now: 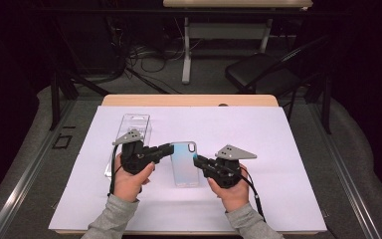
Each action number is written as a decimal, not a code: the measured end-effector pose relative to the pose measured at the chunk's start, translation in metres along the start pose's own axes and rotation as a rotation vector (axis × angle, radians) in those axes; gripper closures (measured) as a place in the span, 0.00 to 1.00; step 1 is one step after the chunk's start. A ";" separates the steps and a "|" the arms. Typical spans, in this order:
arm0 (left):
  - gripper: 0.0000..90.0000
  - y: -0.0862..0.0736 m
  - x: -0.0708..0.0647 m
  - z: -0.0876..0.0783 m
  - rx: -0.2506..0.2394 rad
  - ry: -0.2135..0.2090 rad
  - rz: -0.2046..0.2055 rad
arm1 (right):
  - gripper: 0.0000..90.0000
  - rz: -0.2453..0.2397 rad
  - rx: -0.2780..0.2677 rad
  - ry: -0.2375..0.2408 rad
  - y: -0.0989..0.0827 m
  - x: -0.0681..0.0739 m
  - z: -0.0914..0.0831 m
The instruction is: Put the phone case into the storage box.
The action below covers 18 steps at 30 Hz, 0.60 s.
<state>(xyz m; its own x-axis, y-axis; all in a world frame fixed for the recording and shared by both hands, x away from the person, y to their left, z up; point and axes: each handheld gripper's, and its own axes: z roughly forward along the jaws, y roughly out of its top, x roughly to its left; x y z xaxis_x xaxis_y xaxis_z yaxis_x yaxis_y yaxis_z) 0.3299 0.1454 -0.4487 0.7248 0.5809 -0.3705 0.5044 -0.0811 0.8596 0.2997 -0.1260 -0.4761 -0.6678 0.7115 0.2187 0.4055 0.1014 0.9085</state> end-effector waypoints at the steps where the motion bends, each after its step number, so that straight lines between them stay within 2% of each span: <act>1: 0.92 0.000 0.000 0.000 -0.002 0.000 0.000 | 0.91 -0.002 0.000 0.000 0.000 0.000 0.000; 18: 0.92 0.000 0.000 -0.001 -0.004 -0.004 0.009 | 0.82 0.003 -0.008 0.014 0.000 0.000 0.000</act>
<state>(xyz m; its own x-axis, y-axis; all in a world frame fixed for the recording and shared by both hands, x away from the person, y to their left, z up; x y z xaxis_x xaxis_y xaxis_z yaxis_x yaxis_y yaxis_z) 0.3299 0.1459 -0.4482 0.7311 0.5767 -0.3645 0.4964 -0.0831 0.8641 0.2996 -0.1259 -0.4757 -0.6755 0.7017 0.2265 0.4025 0.0935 0.9106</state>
